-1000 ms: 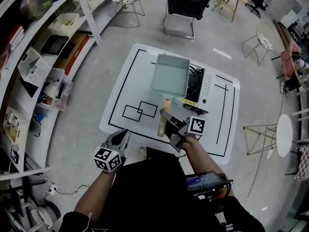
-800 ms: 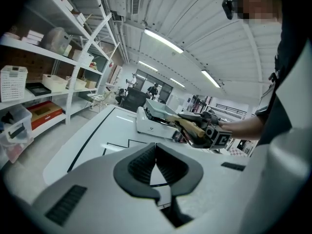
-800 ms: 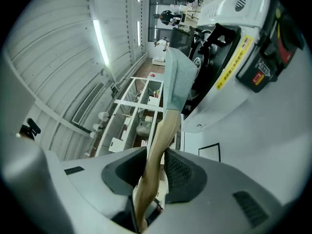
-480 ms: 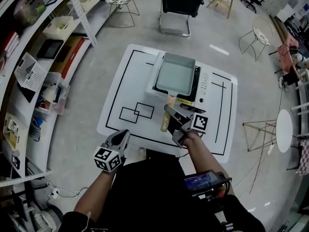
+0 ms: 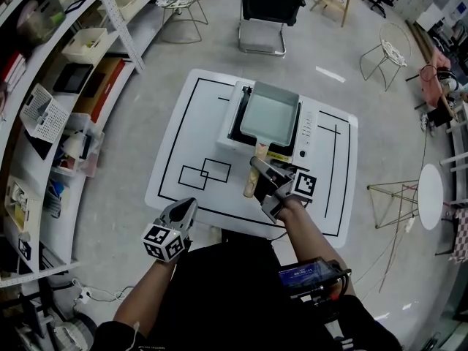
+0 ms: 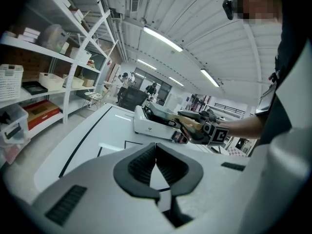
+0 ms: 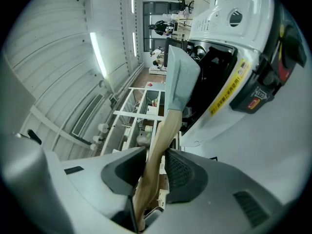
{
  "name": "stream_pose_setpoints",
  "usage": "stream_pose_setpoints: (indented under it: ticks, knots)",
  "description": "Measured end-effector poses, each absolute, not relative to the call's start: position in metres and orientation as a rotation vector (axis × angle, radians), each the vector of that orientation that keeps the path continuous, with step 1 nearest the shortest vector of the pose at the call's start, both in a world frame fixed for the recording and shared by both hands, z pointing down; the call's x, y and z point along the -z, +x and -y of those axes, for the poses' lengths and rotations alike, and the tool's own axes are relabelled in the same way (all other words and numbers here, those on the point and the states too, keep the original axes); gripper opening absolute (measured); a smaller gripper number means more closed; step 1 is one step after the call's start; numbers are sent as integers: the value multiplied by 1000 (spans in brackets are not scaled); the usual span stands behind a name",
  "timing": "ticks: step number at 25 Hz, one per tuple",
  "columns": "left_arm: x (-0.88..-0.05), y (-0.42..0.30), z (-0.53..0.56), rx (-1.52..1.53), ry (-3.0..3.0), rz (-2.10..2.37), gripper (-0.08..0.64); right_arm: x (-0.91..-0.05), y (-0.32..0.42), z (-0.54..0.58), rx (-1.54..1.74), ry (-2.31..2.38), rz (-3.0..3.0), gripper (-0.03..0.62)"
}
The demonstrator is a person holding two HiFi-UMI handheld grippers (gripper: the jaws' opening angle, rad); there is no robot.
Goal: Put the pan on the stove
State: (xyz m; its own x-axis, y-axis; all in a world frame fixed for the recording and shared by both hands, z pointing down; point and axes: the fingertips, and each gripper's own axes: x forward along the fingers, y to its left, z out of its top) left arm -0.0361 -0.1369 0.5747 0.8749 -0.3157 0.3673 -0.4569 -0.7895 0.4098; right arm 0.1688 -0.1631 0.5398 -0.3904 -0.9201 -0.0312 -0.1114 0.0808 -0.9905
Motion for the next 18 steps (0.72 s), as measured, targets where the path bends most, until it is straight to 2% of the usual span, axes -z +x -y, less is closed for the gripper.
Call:
stream_pose_setpoints:
  ticks: [9, 18]
  knots:
    - [-574, -40, 136, -374, 2537, 589, 9, -542, 174, 170, 1389, -1063, -1615, 142]
    - [-568, -51, 132, -353, 2544, 605, 9, -545, 180, 171, 1355, -1218, -1637, 190]
